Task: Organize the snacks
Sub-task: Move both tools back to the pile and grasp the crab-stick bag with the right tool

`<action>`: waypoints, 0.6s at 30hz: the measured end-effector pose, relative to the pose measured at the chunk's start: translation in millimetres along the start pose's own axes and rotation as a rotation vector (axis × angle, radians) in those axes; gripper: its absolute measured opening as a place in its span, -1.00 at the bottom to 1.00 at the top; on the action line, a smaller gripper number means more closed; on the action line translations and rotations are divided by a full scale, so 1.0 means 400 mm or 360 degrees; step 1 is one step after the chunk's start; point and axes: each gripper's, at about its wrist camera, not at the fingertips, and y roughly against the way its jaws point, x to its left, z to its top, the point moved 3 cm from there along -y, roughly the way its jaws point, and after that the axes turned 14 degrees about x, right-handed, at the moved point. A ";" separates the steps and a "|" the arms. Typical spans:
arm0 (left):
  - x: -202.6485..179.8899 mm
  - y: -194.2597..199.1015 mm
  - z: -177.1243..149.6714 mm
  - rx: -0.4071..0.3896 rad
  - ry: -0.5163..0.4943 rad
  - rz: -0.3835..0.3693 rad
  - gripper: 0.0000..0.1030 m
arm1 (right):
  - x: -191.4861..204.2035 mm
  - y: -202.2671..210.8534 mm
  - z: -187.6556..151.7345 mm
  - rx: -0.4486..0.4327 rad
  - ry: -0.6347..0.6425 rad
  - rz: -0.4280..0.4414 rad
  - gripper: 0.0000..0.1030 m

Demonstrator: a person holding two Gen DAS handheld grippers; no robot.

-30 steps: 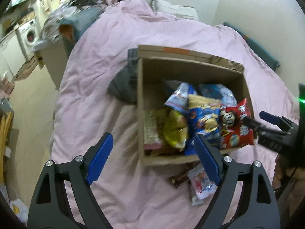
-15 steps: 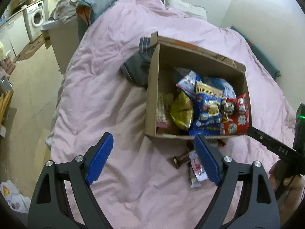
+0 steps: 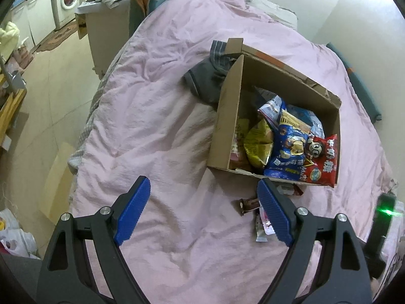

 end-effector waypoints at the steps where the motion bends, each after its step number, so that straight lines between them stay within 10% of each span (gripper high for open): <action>1: 0.000 0.004 -0.001 0.0000 -0.0001 -0.0003 0.64 | 0.008 -0.010 0.007 0.0023 -0.0004 -0.0016 0.59; 11: 0.014 0.015 -0.022 0.0054 -0.0042 -0.0039 0.64 | 0.138 -0.168 0.081 0.0228 0.0150 -0.0294 0.57; 18: 0.037 0.002 -0.036 0.0102 -0.0031 -0.0051 0.64 | 0.149 -0.220 0.094 0.0205 0.0185 -0.0486 0.15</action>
